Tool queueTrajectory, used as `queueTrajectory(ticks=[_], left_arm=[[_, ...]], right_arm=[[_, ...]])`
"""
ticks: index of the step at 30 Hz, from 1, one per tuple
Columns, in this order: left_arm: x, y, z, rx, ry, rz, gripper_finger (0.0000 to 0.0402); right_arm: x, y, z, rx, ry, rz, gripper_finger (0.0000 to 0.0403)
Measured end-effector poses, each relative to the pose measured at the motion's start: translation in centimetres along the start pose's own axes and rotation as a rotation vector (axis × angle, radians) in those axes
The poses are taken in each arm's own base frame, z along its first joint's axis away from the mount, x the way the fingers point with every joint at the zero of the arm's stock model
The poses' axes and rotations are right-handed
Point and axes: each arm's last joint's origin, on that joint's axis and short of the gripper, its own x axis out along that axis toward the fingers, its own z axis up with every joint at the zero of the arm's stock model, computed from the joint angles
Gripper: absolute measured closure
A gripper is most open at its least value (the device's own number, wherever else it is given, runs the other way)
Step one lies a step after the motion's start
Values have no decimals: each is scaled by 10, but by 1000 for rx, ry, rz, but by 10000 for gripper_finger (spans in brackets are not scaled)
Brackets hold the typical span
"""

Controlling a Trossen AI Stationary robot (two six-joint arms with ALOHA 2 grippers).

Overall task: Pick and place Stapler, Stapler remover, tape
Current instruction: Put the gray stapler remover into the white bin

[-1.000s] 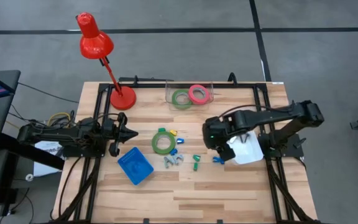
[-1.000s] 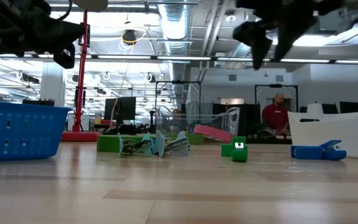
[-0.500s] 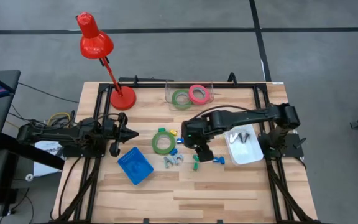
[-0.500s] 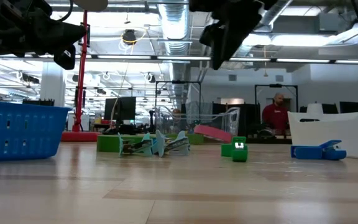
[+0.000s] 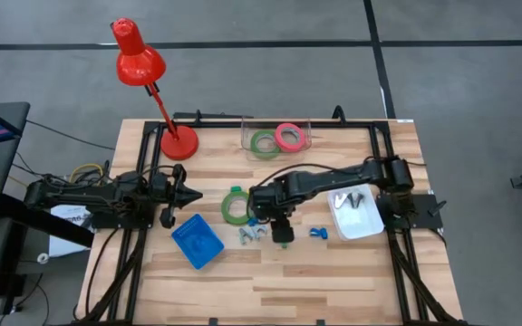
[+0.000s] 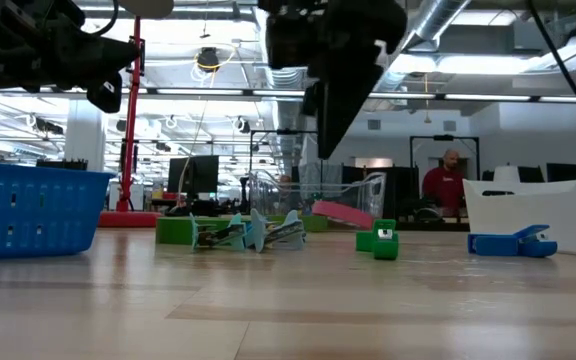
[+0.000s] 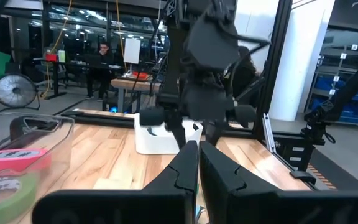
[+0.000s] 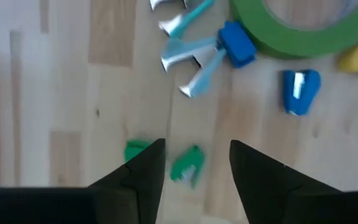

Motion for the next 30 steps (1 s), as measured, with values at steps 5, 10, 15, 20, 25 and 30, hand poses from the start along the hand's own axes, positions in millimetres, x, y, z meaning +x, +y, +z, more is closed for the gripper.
queueTrajectory(ticks=[5, 10, 15, 20, 25, 30], left_arm=[[0, 0, 0, 0, -2, 0, 394], [0, 0, -1, 0, 5, 0, 394], [1, 0, -1, 0, 12, 2, 394], [1, 0, -1, 0, 11, 1, 394], [1, 0, -1, 0, 10, 1, 394], [1, 0, -1, 0, 4, 0, 394]], right_arm=[[9, -4, 12, 88, -81, 53, 237], [23, -8, 19, 215, -113, 90, 225], [33, -9, 21, 275, -106, 88, 195], [44, -15, 19, 343, -62, 81, 175], [49, -19, 19, 359, -57, 78, 180], [52, -24, 17, 377, -37, 81, 194]])
